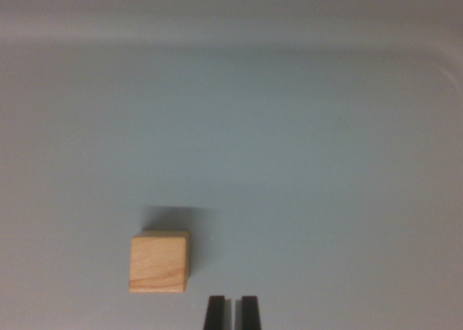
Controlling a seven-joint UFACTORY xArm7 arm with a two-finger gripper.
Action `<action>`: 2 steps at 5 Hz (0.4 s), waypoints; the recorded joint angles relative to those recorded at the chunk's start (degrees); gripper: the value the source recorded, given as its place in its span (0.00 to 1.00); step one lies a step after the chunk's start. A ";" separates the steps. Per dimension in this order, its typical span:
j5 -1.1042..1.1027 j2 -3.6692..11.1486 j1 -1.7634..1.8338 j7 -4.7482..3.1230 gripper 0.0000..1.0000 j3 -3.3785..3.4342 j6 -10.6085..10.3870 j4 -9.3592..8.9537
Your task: Push wooden cube
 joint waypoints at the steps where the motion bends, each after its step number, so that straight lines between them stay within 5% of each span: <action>1: 0.08 0.67 0.26 0.46 0.00 0.28 -2.65 -2.40; 2: 0.08 0.67 0.26 0.46 0.00 0.28 -2.65 -2.40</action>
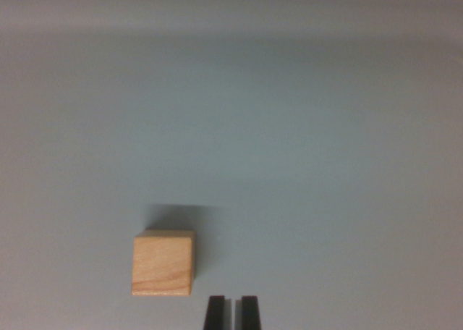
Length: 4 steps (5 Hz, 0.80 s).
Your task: Push wooden cube
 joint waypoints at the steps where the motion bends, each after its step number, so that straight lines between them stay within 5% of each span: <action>1: 0.08 0.69 0.27 0.47 0.00 0.29 -2.72 -2.46; 4: 0.16 1.36 0.52 0.92 0.00 0.57 -5.35 -4.83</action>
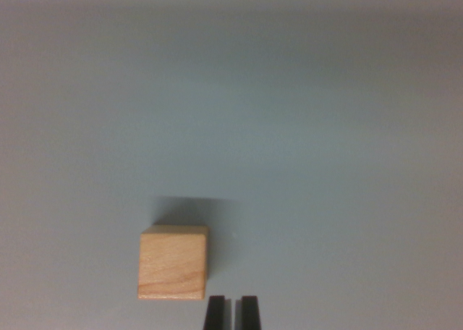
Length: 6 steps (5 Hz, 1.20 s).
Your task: Push wooden cube
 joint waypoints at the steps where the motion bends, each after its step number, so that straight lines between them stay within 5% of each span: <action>1: 0.08 0.67 0.26 0.45 0.00 0.28 -2.63 -2.38; 2: 0.08 0.67 0.26 0.45 0.00 0.28 -2.63 -2.38; 3: 0.16 1.35 0.52 0.92 0.00 0.57 -5.31 -4.80; 6: 0.23 2.01 0.78 1.37 0.00 0.85 -7.94 -7.17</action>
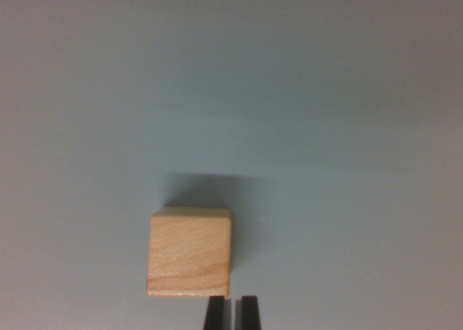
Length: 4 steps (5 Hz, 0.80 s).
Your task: Push wooden cube
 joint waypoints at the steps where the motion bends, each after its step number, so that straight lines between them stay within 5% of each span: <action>1: 0.07 0.65 0.25 0.44 0.00 0.27 -2.55 -2.30; 4: 0.15 1.27 0.49 0.86 0.00 0.54 -5.01 -4.52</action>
